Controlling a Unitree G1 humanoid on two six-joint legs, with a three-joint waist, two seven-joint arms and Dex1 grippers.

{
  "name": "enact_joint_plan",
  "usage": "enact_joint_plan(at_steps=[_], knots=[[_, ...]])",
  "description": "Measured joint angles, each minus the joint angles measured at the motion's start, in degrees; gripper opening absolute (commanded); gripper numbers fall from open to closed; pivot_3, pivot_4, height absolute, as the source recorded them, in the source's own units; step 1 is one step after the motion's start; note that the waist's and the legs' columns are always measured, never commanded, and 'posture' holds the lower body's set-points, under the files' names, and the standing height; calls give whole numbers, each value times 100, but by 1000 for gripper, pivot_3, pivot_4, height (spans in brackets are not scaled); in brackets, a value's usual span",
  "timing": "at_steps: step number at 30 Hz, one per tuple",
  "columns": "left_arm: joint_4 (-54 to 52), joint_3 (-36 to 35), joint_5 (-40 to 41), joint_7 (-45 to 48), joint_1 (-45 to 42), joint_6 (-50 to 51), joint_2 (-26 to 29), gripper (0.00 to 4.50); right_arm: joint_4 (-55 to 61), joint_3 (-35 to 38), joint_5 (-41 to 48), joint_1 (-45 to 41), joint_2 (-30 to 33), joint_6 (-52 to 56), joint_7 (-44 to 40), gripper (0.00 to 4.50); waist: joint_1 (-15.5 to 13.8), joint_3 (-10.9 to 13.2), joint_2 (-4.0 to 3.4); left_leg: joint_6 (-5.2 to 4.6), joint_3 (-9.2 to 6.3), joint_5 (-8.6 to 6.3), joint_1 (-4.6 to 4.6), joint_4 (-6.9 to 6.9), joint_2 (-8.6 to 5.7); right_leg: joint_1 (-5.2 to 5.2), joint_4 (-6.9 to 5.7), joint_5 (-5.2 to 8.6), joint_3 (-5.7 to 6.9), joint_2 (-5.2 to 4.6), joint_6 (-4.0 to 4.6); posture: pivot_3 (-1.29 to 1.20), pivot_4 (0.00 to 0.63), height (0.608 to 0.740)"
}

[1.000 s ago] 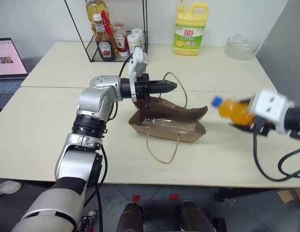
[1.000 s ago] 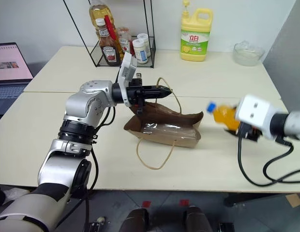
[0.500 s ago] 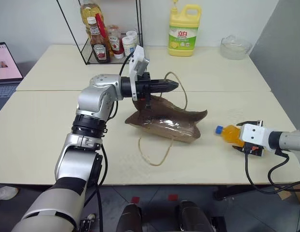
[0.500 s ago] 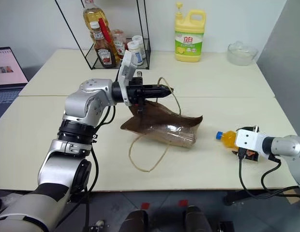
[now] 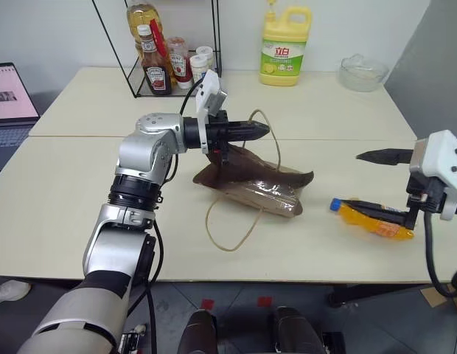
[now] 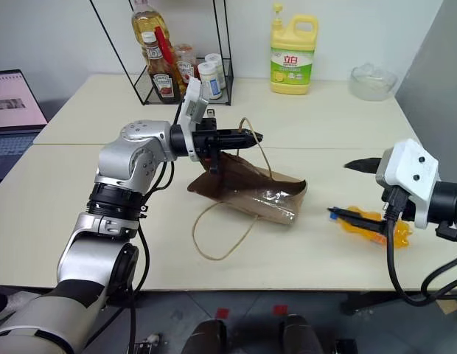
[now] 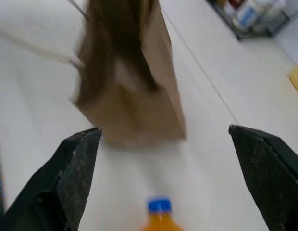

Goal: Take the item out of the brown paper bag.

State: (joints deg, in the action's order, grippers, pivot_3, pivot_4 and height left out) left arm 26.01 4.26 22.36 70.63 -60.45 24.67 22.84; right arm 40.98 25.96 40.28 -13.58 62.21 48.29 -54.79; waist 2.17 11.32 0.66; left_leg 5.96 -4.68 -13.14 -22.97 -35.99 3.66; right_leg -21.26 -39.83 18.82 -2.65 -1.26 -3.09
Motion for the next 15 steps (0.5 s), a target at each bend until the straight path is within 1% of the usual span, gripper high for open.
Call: enact_joint_plan(at_steps=[2,4,8,14,15], knots=[[205,2,-77,-53,-55,-19,-34,414,251,-5,454,-139,-87,393,342,4500,-32,0,0,-10,1,-5,-2,-1,-2,-2,0,0,-1,-1,0,0,150,740],[418,3,-190,-134,-119,-105,-49,883,355,-41,718,-271,-108,622,651,4500,-36,0,0,-11,1,-6,-4,-1,-2,-5,0,0,-1,-1,0,0,150,740],[657,4,-327,-135,-227,-301,-68,2128,390,-212,983,-406,-141,761,1056,4500,-37,0,0,-11,1,-6,-8,2,-1,-11,2,0,0,0,-1,0,150,740],[843,-12,-450,-240,-357,-630,-66,3925,377,-451,1054,-454,-191,718,1321,4500,-38,0,0,-11,1,-6,-8,3,-1,-12,1,0,0,0,-1,0,150,740],[839,-21,-449,-244,-357,-645,-52,3925,373,-476,1051,-454,-205,704,1359,4500,-37,0,0,-11,1,-6,-8,3,0,-13,1,0,0,0,0,0,150,740]])
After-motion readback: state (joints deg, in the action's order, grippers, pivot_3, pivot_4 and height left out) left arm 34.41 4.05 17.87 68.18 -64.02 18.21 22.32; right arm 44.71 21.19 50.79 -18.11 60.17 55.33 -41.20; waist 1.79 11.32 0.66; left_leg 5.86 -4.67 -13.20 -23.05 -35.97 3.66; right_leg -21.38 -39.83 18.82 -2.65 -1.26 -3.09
